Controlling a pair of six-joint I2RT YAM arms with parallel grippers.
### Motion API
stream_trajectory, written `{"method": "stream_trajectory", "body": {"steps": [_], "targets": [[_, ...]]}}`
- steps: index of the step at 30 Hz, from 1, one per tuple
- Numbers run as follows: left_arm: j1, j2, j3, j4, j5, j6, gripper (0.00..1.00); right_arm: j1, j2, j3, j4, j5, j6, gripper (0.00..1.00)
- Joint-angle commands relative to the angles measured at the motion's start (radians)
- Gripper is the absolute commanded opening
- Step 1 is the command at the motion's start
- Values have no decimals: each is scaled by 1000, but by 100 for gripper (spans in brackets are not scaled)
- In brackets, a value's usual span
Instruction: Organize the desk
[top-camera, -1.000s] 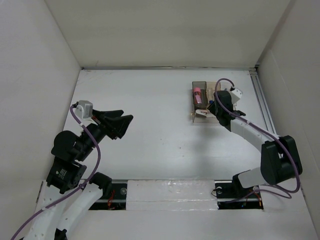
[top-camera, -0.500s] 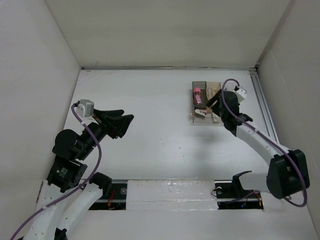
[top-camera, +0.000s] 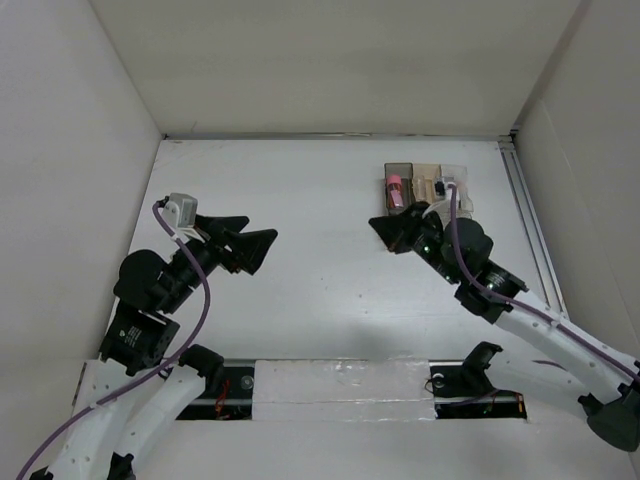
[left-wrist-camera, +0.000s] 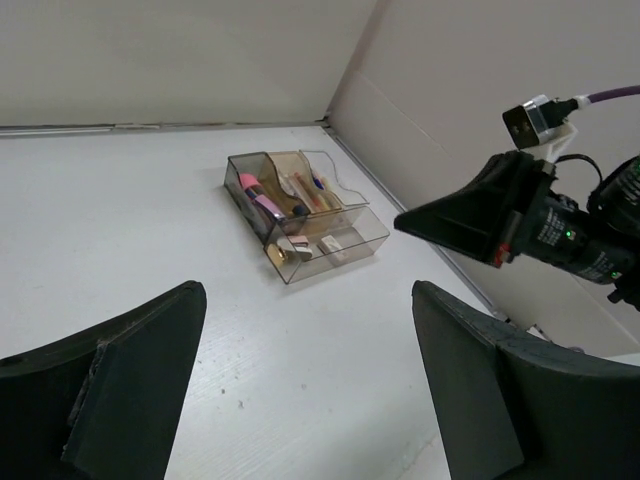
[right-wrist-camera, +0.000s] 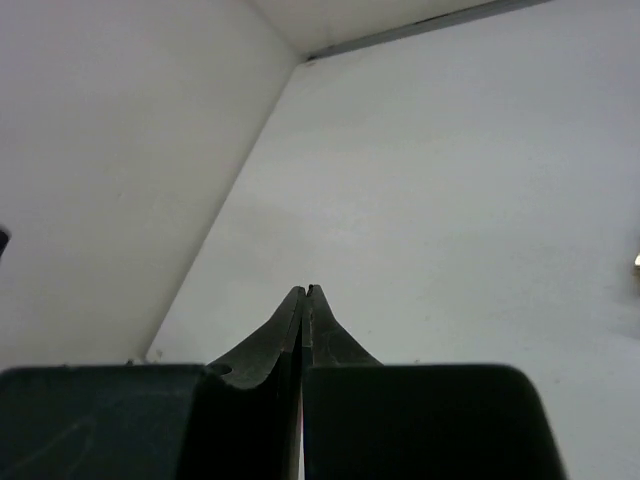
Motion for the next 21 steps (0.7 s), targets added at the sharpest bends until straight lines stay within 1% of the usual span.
{"method": "stream_trajectory", "body": {"steps": [1,2,3,5,6,9,11,14,17,18,20,21], "targets": [[6,14,-13,58,10,1,81,105,-10,45,56,-119,-87,0],[6,17,-12,61,16,1,81,128,-13,48,58,-121,-93,4],[6,22,-15,64,28,1,82,148,-14,50,56,-116,-110,17],[6,30,-16,67,25,2,82,201,-17,59,39,-99,-122,31],[6,33,-15,69,25,4,82,217,-22,57,38,-78,-131,43],[6,39,-10,70,18,5,82,264,-48,42,39,-46,-142,57],[6,37,-10,73,6,2,82,273,-62,25,38,-47,-142,59],[6,30,-18,80,-22,-4,82,274,-60,7,36,-91,-141,59],[6,28,-25,80,-54,-8,82,274,2,-41,59,-176,-134,59],[6,30,-25,80,-70,-13,82,286,24,-83,82,-187,-119,58],[6,34,-30,80,-83,-15,82,299,96,-143,194,-179,-96,59],[6,42,-30,81,-97,-13,82,300,121,-200,237,-173,-73,59]]}}
